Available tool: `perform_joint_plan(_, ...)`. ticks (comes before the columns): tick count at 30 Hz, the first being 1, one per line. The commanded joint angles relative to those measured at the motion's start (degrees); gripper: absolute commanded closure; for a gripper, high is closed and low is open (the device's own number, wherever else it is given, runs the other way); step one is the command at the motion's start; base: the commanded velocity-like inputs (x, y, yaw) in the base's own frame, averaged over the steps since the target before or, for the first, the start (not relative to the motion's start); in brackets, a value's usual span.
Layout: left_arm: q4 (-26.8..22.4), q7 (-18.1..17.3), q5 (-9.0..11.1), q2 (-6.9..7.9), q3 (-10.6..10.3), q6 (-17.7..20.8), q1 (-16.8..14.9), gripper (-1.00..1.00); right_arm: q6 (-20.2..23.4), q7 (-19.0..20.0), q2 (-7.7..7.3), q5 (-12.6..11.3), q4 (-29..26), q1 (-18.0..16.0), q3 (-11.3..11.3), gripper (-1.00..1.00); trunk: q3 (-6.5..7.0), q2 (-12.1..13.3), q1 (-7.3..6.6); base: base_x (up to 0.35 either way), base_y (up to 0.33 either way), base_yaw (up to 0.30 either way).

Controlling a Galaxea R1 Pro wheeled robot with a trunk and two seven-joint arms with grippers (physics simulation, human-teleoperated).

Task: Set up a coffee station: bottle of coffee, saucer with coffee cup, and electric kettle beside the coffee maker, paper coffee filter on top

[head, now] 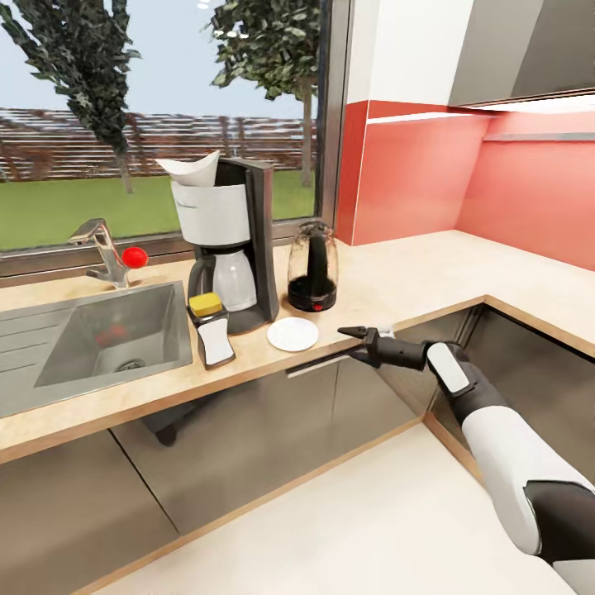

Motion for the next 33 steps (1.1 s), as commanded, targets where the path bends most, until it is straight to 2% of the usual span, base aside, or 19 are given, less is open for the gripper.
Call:
perform_joint_plan(1, 0.0, -0.2, 0.5, 0.02, -0.5, 0.6, 0.0, -1.00, 0.1, 1.4, -0.47, 0.3, 0.0, 0.3, 0.1, -1.00, -0.05, 0.0, 0.00, 0.000, 0.000, 0.000)
perform_joint_plan(4, 0.0, -0.2, 0.5, 0.02, -0.5, 0.6, 0.0, -1.00, -2.2, 5.8, -3.12, 0.4, -0.2, 2.9, 0.2, -1.00, -0.05, 0.0, 0.00, 0.000, 0.000, 0.000)
perform_joint_plan(7, 0.0, -0.2, 0.5, 0.02, -0.5, 0.6, 0.0, -1.00, -5.4, 13.3, -6.22, 1.0, -0.3, 5.9, 0.4, -1.00, -0.05, 0.0, 0.00, 0.000, 0.000, 0.000)
perform_joint_plan(11, 0.0, -0.2, 0.5, 0.02, -0.5, 0.6, 0.0, -1.00, -6.5, 17.6, -7.49, 4.8, -0.3, 8.6, 0.5, -1.00, -0.05, 0.0, 0.00, 0.000, 0.000, 0.000)
perform_joint_plan(12, 0.0, -0.2, 0.5, 0.02, -0.5, 0.6, 0.0, -1.00, -6.8, 18.6, -7.70, 6.1, -0.3, 9.4, 0.5, -1.00, -0.05, 0.0, 0.00, 0.000, 0.000, 0.000)
perform_joint_plan(13, 0.0, -0.2, 0.5, 0.02, -0.5, 0.6, 0.0, -1.00, -7.7, 20.5, -8.09, 9.0, -0.2, 11.1, 0.5, -1.00, -0.05, 0.0, 0.00, 0.000, 0.000, 0.000)
perform_joint_plan(14, 0.0, -0.2, 0.5, 0.02, -0.4, 0.6, 0.0, -1.00, -10.6, 23.8, -8.44, 13.2, -0.1, 14.1, 0.5, -1.00, -0.05, 0.0, 0.00, 0.000, 0.000, 0.000)
perform_joint_plan(16, 0.0, -0.2, 0.5, 0.02, -0.4, 0.6, 0.0, -1.00, -13.1, 25.8, -8.58, 16.2, 0.0, 16.5, 0.5, -1.00, -0.05, 0.0, 0.00, 0.000, 0.000, 0.000)
perform_joint_plan(17, 0.0, -0.2, 0.5, 0.02, -0.3, 0.6, 0.0, -1.00, -16.8, 27.6, -8.65, 21.2, 0.5, 20.7, 0.6, -1.00, -0.05, 0.0, 0.00, 0.000, 0.000, 0.000)
perform_joint_plan(19, 0.0, -0.2, 0.5, 0.02, -0.2, 0.6, 0.0, -1.00, -19.1, 28.3, -8.68, 24.9, 1.1, 23.8, 0.6, -1.00, -0.05, 0.0, 0.00, 0.000, 0.000, 0.000)
perform_joint_plan(21, -0.1, -0.2, 0.5, 0.02, -0.2, 0.5, 0.0, -1.00, -24.7, 29.1, -8.73, 30.2, 3.3, 29.9, 0.5, -1.00, -0.05, 0.0, 0.00, 0.000, 0.000, 0.000)
perform_joint_plan(22, -0.1, -0.2, 0.5, 0.02, -0.1, 0.5, 0.0, -1.00, -26.4, 29.2, -8.75, 31.0, 4.0, 31.3, 0.5, -1.00, -0.05, 0.0, 0.00, 0.000, 0.000, 0.000)
perform_joint_plan(23, -0.1, -0.2, 0.5, 0.02, 0.4, 0.5, 0.0, -1.00, -30.5, 29.3, -8.77, 32.1, 6.2, 34.2, 0.4, -1.00, -0.05, 0.0, 0.00, 0.000, 0.000, 0.000)
perform_joint_plan(24, -0.1, -0.2, 0.5, 0.02, 0.8, 0.5, 0.0, -1.00, -32.5, 29.4, -8.78, 32.5, 7.4, 35.5, 0.4, -1.00, -0.05, 0.0, 0.00, 0.000, 0.000, 0.000)
perform_joint_plan(25, -0.1, -0.2, 0.5, 0.02, 1.9, 0.5, 0.0, -1.00, -36.9, 29.3, -8.81, 33.2, 10.8, 37.6, 0.4, -1.00, -0.05, 0.0, 0.00, 0.000, 0.000, 0.000)
perform_joint_plan(27, 0.0, -0.2, 0.5, 0.00, 3.2, 0.4, 0.0, -1.00, -42.5, 29.0, -8.94, 33.7, 16.3, 39.5, 0.5, -1.00, -0.05, 0.0, 0.00, 0.000, 0.000, 0.000)
perform_joint_plan(29, 0.0, -0.1, 0.5, -0.11, 3.7, 0.4, 0.0, -1.00, -45.7, 28.3, -9.00, 34.0, 19.9, 40.2, 0.5, -1.00, -0.05, 0.0, 0.00, 0.000, 0.000, 0.000)
perform_joint_plan(30, 0.0, 0.0, 0.5, -0.50, 4.1, 0.2, 0.0, -1.00, -48.9, 27.2, -9.03, 34.2, 23.2, 40.7, 0.6, -1.00, -0.05, 0.0, 0.00, 0.000, 0.000, 0.000)
perform_joint_plan(33, 0.0, 1.1, 0.5, -1.05, 4.4, -1.0, 0.0, -1.00, -53.0, 25.4, -9.06, 35.2, 27.3, 41.1, 0.6, -1.00, -0.05, 0.0, 0.00, 0.000, 0.000, 0.000)
